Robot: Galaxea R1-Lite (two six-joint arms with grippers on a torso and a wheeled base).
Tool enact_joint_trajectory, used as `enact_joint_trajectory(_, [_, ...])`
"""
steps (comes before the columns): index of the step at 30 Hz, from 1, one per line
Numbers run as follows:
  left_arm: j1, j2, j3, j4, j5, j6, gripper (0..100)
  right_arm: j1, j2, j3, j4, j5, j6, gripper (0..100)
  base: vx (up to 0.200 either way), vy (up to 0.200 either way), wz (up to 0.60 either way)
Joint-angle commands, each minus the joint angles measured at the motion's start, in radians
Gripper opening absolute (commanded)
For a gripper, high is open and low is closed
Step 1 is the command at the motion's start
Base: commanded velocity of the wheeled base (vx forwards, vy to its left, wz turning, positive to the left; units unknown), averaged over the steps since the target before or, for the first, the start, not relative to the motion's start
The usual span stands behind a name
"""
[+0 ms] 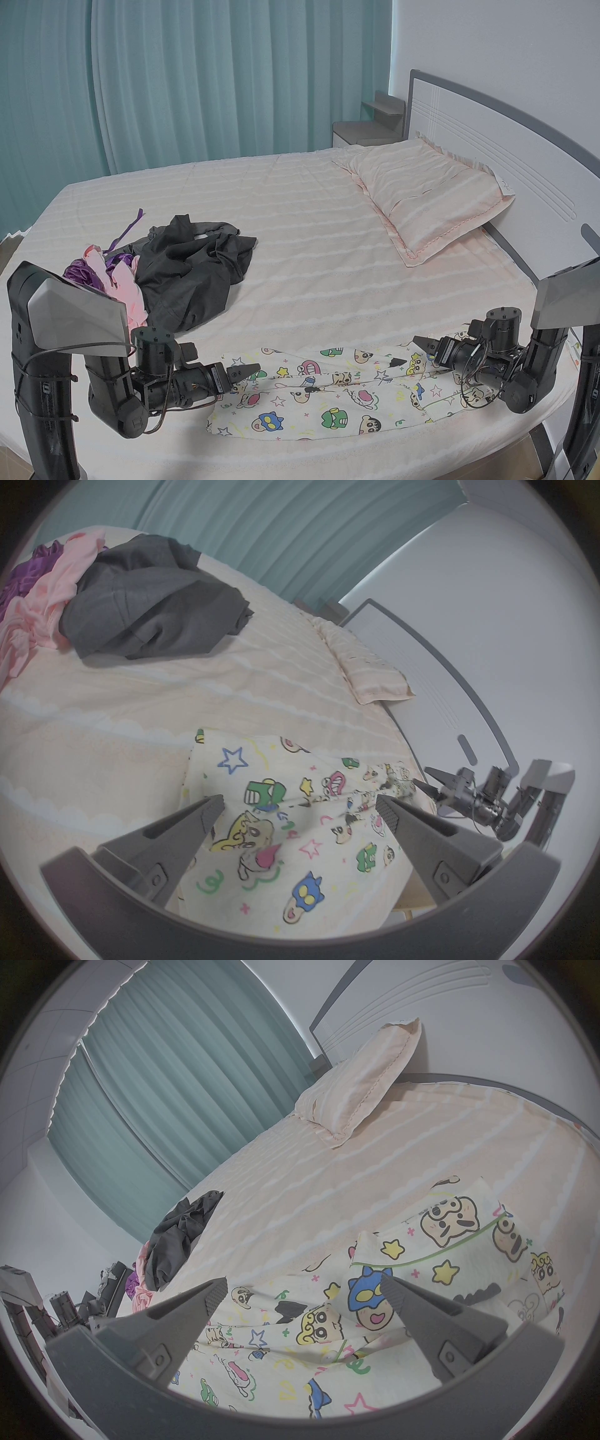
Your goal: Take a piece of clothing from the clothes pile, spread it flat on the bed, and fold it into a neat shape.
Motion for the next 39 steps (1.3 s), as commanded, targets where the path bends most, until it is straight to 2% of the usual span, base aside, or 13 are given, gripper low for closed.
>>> enact_joint_trajectory(1, [0.014, -0.001, -0.13, 0.115, 0.033, -0.025, 100, 0.001, 0.015, -0.002, -0.001, 0.0, 0.0, 100, 0.0, 0.0, 0.0])
enact_joint_trajectory(5, [0.004, 0.01, -0.219, 0.19, 0.095, -0.028, 100, 0.002, 0.021, 0.0, -0.016, -0.001, -0.001, 100, 0.0, 0.0, 0.0])
enact_joint_trajectory(8, [-0.012, 0.044, -0.264, 0.221, 0.107, -0.028, 100, 0.001, 0.024, 0.001, -0.025, 0.0, -0.003, 100, 0.0, 0.0, 0.0])
enact_joint_trajectory(16, [-0.019, 0.07, -0.299, 0.269, 0.104, -0.028, 100, 0.001, 0.029, 0.0, -0.027, -0.001, -0.003, 100, 0.0, 0.0, 0.0])
enact_joint_trajectory(21, [-0.026, 0.07, -0.293, 0.276, 0.064, -0.023, 100, 0.002, 0.029, 0.001, -0.027, 0.0, -0.003, 100, 0.0, 0.0, 0.0])
enact_joint_trajectory(24, [-0.035, 0.057, -0.268, 0.299, -0.017, -0.014, 100, 0.002, 0.028, 0.003, -0.029, 0.0, -0.003, 100, 0.0, 0.0, 0.0])
enact_joint_trajectory(29, [-0.058, 0.031, -0.219, 0.285, -0.03, 0.008, 100, 0.002, 0.028, 0.003, -0.029, 0.0, -0.003, 100, 0.0, 0.0, 0.0])
enact_joint_trajectory(35, [-0.129, -0.012, -0.052, 0.147, -0.06, 0.035, 100, 0.002, 0.028, 0.004, -0.029, 0.0, -0.003, 100, 0.0, 0.0, 0.0])
enact_joint_trajectory(39, [-0.137, -0.004, -0.014, 0.14, -0.062, 0.064, 100, 0.004, 0.028, 0.004, -0.029, 0.0, -0.003, 100, 0.0, 0.0, 0.0])
